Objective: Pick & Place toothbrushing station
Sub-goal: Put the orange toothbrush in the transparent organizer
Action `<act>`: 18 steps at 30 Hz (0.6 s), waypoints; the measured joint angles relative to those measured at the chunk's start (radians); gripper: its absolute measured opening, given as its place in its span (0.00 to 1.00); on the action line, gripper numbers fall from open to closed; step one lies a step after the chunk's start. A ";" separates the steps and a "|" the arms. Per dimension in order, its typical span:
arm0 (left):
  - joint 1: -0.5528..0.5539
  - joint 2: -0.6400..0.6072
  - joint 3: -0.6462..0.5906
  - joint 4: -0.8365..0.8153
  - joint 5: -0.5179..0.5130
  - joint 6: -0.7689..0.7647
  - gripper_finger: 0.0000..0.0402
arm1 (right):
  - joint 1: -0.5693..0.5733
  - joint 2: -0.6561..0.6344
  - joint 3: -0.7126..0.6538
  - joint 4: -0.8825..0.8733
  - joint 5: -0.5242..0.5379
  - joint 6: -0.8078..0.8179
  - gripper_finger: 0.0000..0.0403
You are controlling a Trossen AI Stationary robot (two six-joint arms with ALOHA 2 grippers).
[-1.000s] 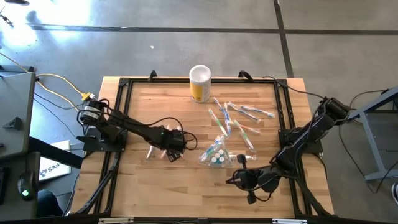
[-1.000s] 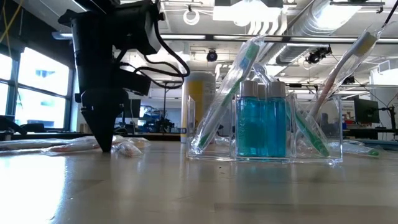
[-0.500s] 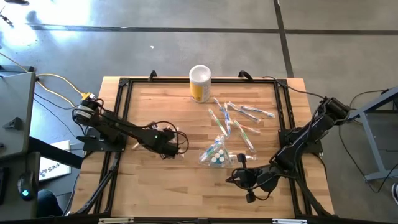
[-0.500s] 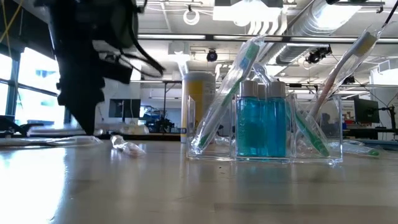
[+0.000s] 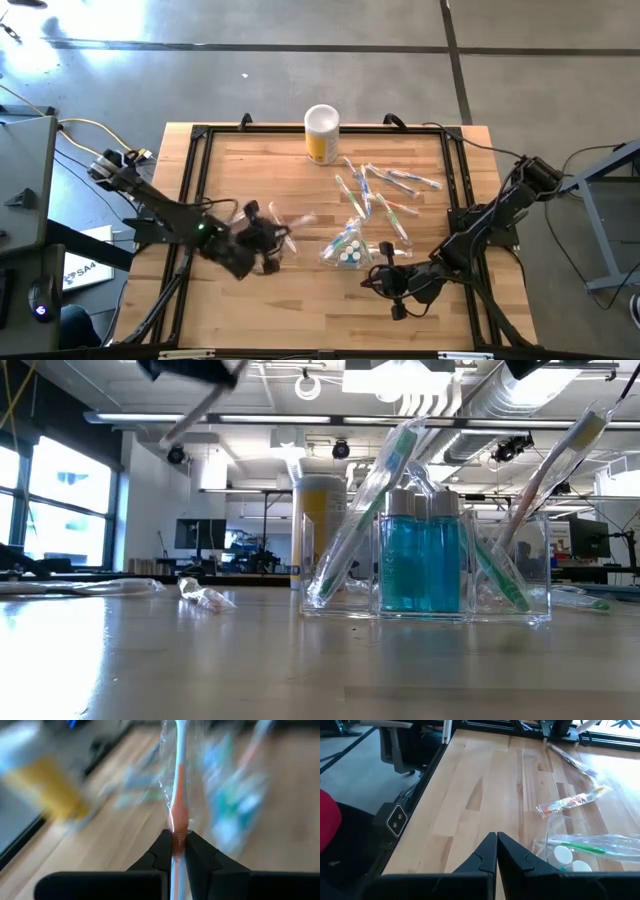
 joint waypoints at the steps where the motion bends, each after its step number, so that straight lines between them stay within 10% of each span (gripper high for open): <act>1: -0.019 -0.011 -0.035 0.145 -0.003 0.083 0.05 | 0.000 0.000 0.000 -0.001 0.000 -0.003 0.01; 9: 0.025 0.001 -0.405 1.269 0.349 0.559 0.05 | 0.001 0.000 0.000 0.000 0.003 -0.005 0.01; 18: 0.217 0.187 -0.573 1.767 0.598 0.472 0.05 | 0.010 0.000 0.000 0.003 0.004 0.003 0.01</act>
